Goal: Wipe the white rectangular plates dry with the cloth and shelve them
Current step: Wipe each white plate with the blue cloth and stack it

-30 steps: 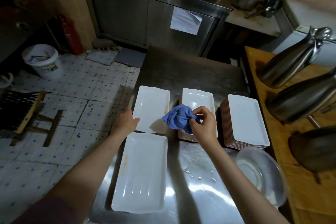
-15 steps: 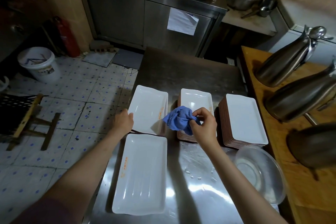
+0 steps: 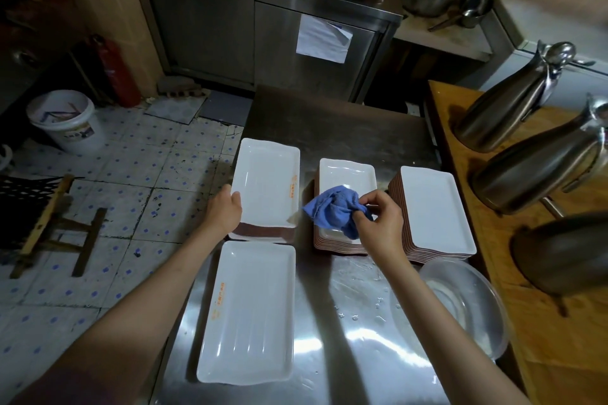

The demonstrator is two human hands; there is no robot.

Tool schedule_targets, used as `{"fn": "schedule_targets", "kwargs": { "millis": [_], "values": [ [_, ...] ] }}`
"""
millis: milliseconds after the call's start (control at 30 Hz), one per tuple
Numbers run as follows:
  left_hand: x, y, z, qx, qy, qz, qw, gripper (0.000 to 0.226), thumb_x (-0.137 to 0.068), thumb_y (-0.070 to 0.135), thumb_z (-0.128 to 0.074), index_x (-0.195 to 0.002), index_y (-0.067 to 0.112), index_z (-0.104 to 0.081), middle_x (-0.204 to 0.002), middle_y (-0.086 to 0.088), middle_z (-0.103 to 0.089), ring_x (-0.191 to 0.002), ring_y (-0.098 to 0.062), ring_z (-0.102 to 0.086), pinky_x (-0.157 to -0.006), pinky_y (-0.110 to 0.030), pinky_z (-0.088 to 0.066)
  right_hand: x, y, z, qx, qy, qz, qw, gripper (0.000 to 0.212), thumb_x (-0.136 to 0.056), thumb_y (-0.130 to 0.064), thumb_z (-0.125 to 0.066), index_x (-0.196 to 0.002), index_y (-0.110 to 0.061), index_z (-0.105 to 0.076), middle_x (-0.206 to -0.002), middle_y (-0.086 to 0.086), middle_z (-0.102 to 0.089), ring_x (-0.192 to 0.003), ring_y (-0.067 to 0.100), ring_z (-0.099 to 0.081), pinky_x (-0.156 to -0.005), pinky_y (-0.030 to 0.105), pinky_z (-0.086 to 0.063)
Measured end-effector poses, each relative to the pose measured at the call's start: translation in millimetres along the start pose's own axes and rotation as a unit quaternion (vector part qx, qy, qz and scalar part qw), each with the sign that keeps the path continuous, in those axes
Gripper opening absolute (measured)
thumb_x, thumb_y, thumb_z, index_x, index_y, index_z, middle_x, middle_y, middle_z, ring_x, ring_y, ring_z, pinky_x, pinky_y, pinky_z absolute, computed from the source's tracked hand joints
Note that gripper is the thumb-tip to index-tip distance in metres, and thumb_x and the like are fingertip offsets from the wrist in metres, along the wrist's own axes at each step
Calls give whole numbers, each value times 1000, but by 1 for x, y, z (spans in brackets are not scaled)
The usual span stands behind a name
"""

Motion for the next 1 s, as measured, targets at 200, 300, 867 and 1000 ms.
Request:
{"fn": "schedule_targets", "kwargs": {
  "millis": [200,300,867,1000],
  "values": [
    [17,34,-13,37,-14,-28,999,26,-102,21,-29,-107,3,-48,-103,-12,-54,-90,-26,-49,-75,-34,-38,0,10,33,8,17,-12,1000,28,-77,10,-57,-70,-16,-54,-73,-4,-57,-70,12,-56,-59,16,-45],
    [32,50,-25,38,-17,-29,999,23,-102,21,-28,-102,7,-46,-98,-9,-52,-90,-24,-48,-67,-32,-35,3,14,53,10,31,-18,999,22,-76,12,-57,-73,-10,-55,-72,-6,-57,-67,8,-55,-61,19,-46],
    [119,113,-129,44,-119,-52,991,28,-100,28,-29,-120,12,-41,-107,-11,-55,-86,-31,-57,-81,-44,-53,32,51,177,31,72,-24,997,34,-78,12,-56,-70,-21,-51,-76,-2,-55,-72,15,-55,-57,18,-46],
    [142,128,-151,49,-132,-63,988,24,-101,23,-37,-120,8,-42,-113,-12,-59,-91,-26,-55,-72,-26,-39,39,59,200,22,72,-28,997,26,-79,12,-55,-75,-14,-53,-78,1,-56,-72,15,-57,-58,22,-50]
  ]
}}
Point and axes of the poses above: each hand's wrist, its own x-axis away from the middle knuckle, its own z-axis out of the back of the hand, y = z × x, the point moved 9 cm from there along -x, towards the middle knuckle
